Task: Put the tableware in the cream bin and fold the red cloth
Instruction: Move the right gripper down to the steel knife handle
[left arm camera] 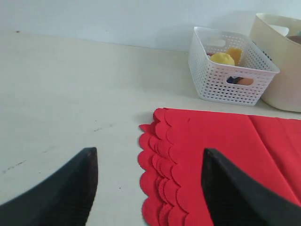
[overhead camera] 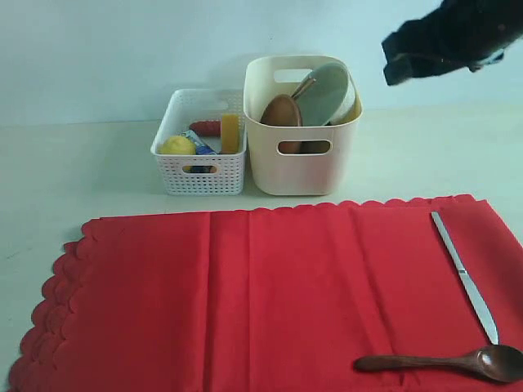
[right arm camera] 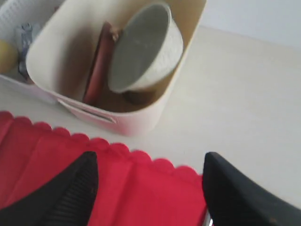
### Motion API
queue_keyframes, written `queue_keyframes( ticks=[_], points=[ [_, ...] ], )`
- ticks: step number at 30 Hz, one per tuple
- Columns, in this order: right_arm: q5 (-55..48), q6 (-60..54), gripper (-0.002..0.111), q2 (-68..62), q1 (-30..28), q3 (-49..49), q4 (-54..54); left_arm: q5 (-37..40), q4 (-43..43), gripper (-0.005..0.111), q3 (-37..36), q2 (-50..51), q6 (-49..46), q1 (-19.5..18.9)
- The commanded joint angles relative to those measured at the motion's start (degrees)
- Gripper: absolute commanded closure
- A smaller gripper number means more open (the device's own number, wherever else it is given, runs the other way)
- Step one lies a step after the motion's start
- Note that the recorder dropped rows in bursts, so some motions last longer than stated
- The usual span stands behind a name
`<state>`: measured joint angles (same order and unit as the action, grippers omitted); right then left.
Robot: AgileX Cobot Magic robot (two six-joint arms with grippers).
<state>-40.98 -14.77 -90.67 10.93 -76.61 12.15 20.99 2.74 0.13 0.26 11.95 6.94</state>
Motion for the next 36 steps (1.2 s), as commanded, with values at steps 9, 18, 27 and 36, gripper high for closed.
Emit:
queue_keyframes(
  ticks=[9, 18, 27, 36],
  points=[
    [1.7, 4.6, 0.046, 5.9, -0.6, 18.7, -8.0, -0.4, -0.4, 0.045, -0.1, -0.3, 0.3, -0.2],
    [2.1, 3.7, 0.051, 0.0, -0.6, 20.6, -3.2, -0.4, -0.4, 0.045, -0.1, -0.3, 0.3, -0.2],
    [-1.3, 11.9, 0.057, -7.0, -0.6, 18.5, -16.3, -0.4, -0.4, 0.045, -0.1, -0.3, 0.3, -0.2],
    [-7.3, 16.2, 0.063, -18.2, -1.6, 15.5, -24.4, -0.4, -0.4, 0.045, -0.1, -0.3, 0.3, -0.2]
  ],
)
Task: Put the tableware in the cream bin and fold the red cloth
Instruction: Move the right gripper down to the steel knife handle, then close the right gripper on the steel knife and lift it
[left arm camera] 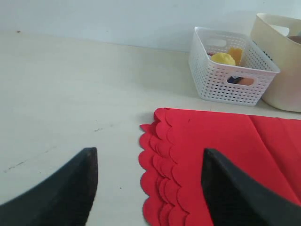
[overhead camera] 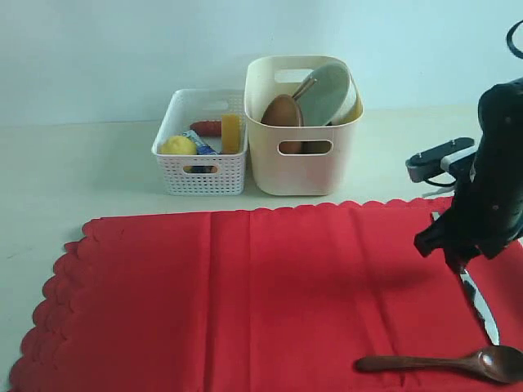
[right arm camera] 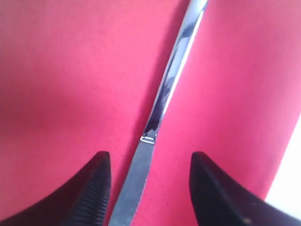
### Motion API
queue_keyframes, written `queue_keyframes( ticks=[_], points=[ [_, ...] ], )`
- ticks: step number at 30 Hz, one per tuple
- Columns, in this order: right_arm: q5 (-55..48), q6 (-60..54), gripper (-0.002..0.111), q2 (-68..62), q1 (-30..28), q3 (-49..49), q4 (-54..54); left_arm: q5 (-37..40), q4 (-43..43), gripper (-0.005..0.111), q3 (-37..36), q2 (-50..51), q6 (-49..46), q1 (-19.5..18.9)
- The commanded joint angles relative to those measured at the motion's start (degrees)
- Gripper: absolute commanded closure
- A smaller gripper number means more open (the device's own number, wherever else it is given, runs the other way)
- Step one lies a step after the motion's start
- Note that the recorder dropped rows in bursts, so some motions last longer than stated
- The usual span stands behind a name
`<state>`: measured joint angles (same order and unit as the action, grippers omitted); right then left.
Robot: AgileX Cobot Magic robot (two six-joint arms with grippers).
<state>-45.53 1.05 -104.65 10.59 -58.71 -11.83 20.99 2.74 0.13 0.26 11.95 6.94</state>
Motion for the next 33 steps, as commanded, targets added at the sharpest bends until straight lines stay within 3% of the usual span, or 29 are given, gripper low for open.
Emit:
queue_keyframes(
  ticks=[1, 7, 19, 25, 33],
  points=[
    [-2.5, 0.4, 0.064, -4.8, -1.6, -2.4, -0.2, -0.4, -0.4, 0.045, -0.1, -0.3, 0.3, -0.2],
    [-2.6, -11.3, 0.066, -6.3, -7.4, -3.4, 13.7, -0.4, -0.4, 0.045, -0.1, -0.3, 0.3, -0.2],
    [-1.0, -11.5, 0.082, -9.4, -7.7, -3.4, 12.8, -0.4, -0.4, 0.045, -0.1, -0.3, 0.3, -0.2],
    [-1.8, -11.5, 0.108, -9.9, -7.7, -4.0, 10.5, -0.4, -0.4, 0.045, -0.1, -0.3, 0.3, -0.2],
    [-2.5, -11.0, 0.108, -7.5, -7.7, -5.0, 10.5, -0.4, -0.4, 0.045, -0.1, -0.3, 0.3, -0.2]
  ],
)
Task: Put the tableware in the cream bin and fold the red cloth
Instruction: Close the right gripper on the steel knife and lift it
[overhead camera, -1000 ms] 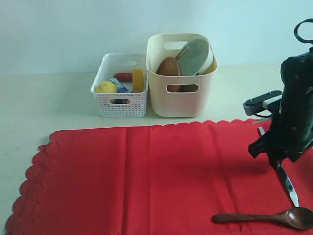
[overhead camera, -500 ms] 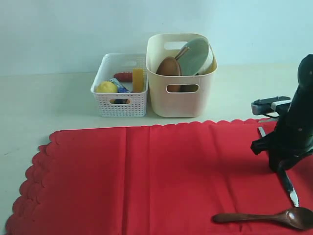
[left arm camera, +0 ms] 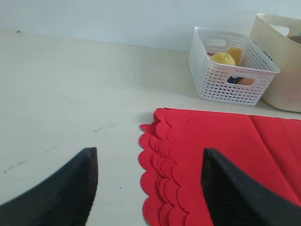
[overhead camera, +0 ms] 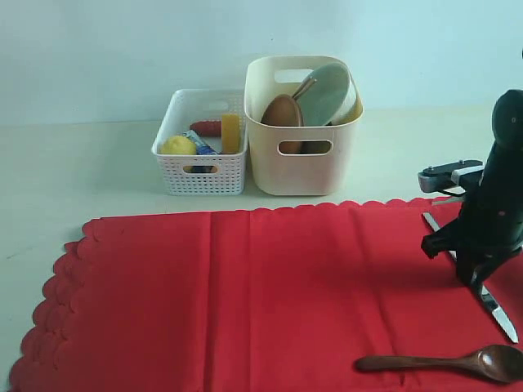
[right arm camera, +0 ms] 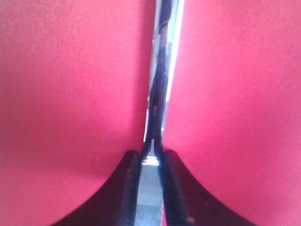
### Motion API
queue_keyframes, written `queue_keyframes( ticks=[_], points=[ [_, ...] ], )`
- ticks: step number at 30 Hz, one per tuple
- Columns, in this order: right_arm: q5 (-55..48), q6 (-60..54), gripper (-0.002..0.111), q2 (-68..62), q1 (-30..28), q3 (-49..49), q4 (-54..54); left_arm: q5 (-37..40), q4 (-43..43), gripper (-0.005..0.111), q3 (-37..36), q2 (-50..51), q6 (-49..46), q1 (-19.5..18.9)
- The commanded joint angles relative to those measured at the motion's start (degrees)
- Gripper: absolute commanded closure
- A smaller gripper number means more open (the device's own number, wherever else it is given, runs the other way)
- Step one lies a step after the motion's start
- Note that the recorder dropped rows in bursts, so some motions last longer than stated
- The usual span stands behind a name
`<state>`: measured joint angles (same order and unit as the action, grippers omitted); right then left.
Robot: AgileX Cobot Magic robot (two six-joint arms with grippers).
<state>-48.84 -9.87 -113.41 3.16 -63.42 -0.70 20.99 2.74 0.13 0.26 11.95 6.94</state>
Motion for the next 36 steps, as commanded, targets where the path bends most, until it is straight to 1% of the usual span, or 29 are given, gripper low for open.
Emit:
queue_keyframes(
  ticks=[1, 16, 24, 30, 36],
  points=[
    [0.9, 0.0, 0.108, 1.7, -0.3, -0.3, -0.6, -0.4, -0.4, 0.045, -0.1, -0.3, 0.3, -0.2],
    [2.3, -0.5, 0.108, 8.1, -0.2, -0.3, 1.5, -0.4, -0.4, 0.045, -0.1, -0.3, 0.3, -0.2],
    [2.7, -7.6, 0.108, 9.3, -0.2, -0.3, 10.5, -0.4, -0.4, 0.045, -0.1, -0.3, 0.3, -0.2],
    [3.9, -7.6, 0.108, 7.7, -0.2, 1.5, 9.1, -0.4, -0.4, 0.045, -0.1, -0.3, 0.3, -0.2],
    [4.7, -7.6, 0.108, 2.9, -0.2, 2.1, 7.6, -0.4, -0.4, 0.045, -0.1, -0.3, 0.3, -0.2]
  ],
)
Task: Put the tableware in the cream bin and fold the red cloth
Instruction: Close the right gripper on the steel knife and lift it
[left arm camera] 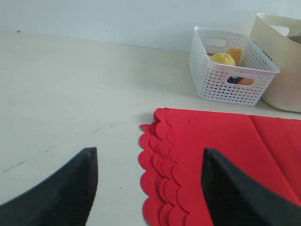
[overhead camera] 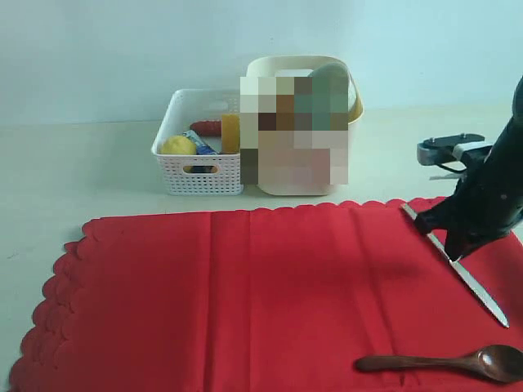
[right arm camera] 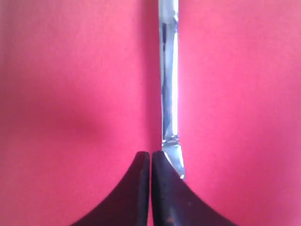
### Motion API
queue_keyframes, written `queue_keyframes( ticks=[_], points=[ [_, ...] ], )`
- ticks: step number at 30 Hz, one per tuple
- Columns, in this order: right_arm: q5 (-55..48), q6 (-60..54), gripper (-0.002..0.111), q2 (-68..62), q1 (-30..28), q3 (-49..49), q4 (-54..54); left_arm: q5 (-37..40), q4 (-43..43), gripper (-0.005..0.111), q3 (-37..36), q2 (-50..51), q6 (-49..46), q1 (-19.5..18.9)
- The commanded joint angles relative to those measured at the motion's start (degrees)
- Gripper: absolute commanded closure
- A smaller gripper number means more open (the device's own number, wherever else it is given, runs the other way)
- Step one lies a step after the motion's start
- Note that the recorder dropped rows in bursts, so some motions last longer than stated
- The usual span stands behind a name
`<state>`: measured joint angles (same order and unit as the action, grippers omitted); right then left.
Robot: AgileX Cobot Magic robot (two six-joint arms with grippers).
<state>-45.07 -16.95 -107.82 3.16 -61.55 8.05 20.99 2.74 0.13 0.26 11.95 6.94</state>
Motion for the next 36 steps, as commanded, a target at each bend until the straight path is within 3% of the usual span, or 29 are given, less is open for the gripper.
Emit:
queue_keyframes(
  ticks=[1, 8, 17, 19, 33, 36],
  points=[
    [0.9, -0.6, 0.108, -3.2, -0.2, 0.2, -1.4, -0.4, -0.4, 0.045, -0.1, -0.3, 0.3, -0.2],
    [1.8, -0.8, 0.107, -5.0, -0.2, -0.9, -1.7, -0.4, -0.4, 0.045, -0.1, -0.3, 0.3, -0.2],
    [2.3, -0.8, 0.072, -4.5, -0.2, -2.8, -0.8, -0.4, -0.4, 0.045, -0.1, -0.3, 0.3, -0.2],
    [3.5, -0.8, 0.068, -4.2, -0.2, -2.8, -0.8, -0.4, -0.4, 0.045, -0.1, -0.3, 0.3, -0.2],
    [7.3, -2.4, 0.068, -6.8, -0.2, -2.8, 2.6, -0.4, -0.4, 0.045, -0.1, -0.3, 0.3, -0.2],
    [7.2, -2.4, 0.079, -8.0, -0.2, -2.8, 2.2, -0.4, -0.4, 0.045, -0.1, -0.3, 0.3, -0.2]
  ],
)
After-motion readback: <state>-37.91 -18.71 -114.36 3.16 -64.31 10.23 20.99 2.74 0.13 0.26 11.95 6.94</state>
